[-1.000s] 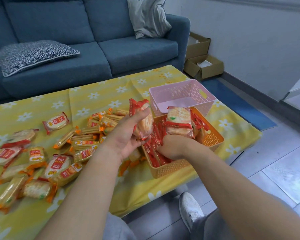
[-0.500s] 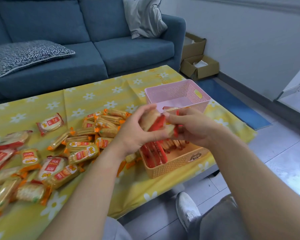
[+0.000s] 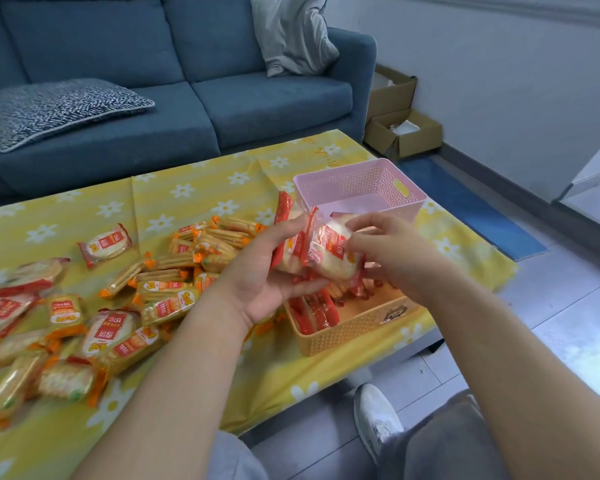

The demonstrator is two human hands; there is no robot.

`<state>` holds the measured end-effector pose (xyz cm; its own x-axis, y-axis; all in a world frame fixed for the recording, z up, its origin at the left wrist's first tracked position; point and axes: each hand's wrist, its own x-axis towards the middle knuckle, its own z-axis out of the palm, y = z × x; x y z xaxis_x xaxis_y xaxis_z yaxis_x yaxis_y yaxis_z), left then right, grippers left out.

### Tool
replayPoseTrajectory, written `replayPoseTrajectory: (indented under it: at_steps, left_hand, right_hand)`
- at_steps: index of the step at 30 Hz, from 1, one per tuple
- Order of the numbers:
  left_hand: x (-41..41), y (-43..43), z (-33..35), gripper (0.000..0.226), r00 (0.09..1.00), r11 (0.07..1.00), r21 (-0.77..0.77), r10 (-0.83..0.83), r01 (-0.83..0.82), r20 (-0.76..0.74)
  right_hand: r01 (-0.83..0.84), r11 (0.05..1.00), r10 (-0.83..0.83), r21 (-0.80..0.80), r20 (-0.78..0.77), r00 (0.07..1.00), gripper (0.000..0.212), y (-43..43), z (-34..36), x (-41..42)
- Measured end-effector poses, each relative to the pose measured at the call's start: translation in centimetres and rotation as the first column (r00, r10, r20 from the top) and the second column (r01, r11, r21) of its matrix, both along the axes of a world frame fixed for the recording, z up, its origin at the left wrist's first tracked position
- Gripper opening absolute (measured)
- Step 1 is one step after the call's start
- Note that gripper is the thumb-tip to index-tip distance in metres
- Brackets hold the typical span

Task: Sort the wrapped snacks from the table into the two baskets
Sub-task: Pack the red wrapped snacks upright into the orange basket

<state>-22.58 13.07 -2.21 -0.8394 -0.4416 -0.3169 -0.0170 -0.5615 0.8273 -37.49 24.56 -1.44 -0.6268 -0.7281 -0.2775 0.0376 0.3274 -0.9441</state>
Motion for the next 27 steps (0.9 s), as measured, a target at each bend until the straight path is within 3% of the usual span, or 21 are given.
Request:
replayPoseTrajectory:
  at_steps: [2, 3, 5, 13, 17, 23, 25, 27]
  left_hand:
    - [0.1, -0.1, 0.1, 0.033, 0.999, 1.000, 0.005, -0.016, 0.016, 0.039]
    - [0.2, -0.1, 0.2, 0.034, 0.998, 1.000, 0.008, -0.030, 0.029, 0.061]
    - [0.1, 0.0, 0.0, 0.037, 0.991, 0.998, -0.005, -0.064, 0.065, 0.113]
    - [-0.1, 0.5, -0.1, 0.057, 0.964, 0.988, -0.039, -0.138, 0.151, 0.229]
    - [0.3, 0.1, 0.0, 0.047, 0.958, 0.984, -0.044, -0.157, 0.172, 0.239]
    - [0.0, -1.1, -0.6, 0.055, 0.979, 0.969, -0.246, 0.046, 0.005, 0.201]
    - [-0.1, -1.3, -0.7, 0.064, 0.982, 0.976, -0.207, 0.100, -0.066, 0.160]
    - [-0.1, -1.3, -0.7, 0.059, 0.984, 0.988, -0.117, 0.113, -0.097, 0.135]
  right_hand:
    - [0.040, 0.989, 0.009, 0.143, -0.324, 0.946, 0.029, 0.2, -0.1, 0.3]
    - [0.048, 0.984, 0.026, 0.170, -0.405, 0.914, 0.026, 0.4, 0.0, 0.4]
    - [0.003, 0.986, 0.062, 0.169, -0.382, 0.922, 0.007, 0.4, 0.0, 0.8]
    - [-0.138, 0.958, 0.178, 0.252, -0.143, 0.974, 0.048, 1.0, 0.5, 0.9]
    - [-0.179, 0.906, 0.324, 0.384, -0.357, 0.876, 0.031, 0.8, 0.0, 1.3]
    - [-0.105, 0.855, 0.423, 0.509, -0.565, 0.709, 0.032, -1.2, -2.1, 2.2]
    - [-0.111, 0.817, 0.483, 0.566, -0.567, 0.668, 0.022, -2.3, -3.3, 3.1]
    - [-0.117, 0.782, 0.529, 0.612, -0.553, 0.644, 0.026, -2.9, -4.0, 3.7]
